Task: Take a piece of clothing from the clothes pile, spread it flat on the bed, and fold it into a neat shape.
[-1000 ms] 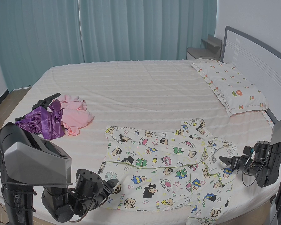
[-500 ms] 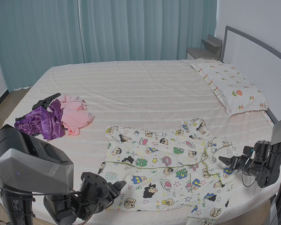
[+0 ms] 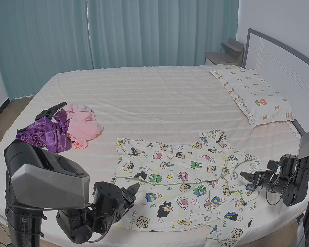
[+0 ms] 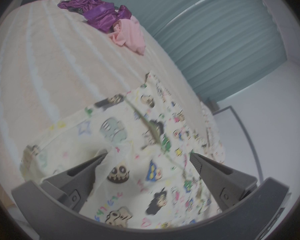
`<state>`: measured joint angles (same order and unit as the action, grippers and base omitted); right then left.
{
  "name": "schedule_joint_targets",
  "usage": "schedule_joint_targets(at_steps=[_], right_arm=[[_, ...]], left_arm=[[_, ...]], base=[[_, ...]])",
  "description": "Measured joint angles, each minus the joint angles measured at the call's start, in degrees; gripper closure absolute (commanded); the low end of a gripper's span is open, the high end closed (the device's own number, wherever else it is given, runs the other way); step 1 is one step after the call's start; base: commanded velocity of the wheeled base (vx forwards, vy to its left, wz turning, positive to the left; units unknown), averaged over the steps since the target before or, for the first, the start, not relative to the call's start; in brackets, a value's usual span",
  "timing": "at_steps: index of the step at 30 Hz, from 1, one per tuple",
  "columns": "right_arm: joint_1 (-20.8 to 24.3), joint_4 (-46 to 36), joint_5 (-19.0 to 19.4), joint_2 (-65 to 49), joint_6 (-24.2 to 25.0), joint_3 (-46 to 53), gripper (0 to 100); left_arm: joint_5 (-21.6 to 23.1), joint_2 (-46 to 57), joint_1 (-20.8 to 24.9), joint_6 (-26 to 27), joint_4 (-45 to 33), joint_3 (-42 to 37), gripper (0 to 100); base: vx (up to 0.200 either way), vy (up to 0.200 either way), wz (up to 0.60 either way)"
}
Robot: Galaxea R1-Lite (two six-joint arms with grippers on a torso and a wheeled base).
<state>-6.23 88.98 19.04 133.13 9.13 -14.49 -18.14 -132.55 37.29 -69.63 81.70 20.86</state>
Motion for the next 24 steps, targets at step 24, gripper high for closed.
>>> schedule_joint_targets(at_steps=[24], right_arm=[[-0.18, 0.0, -0.09, -0.37, 0.0, 0.13, 0]], left_arm=[[12.78, 3.99, -15.66, 11.41, 7.28, -3.11, 0]], base=[[0.0, 0.0, 0.0]])
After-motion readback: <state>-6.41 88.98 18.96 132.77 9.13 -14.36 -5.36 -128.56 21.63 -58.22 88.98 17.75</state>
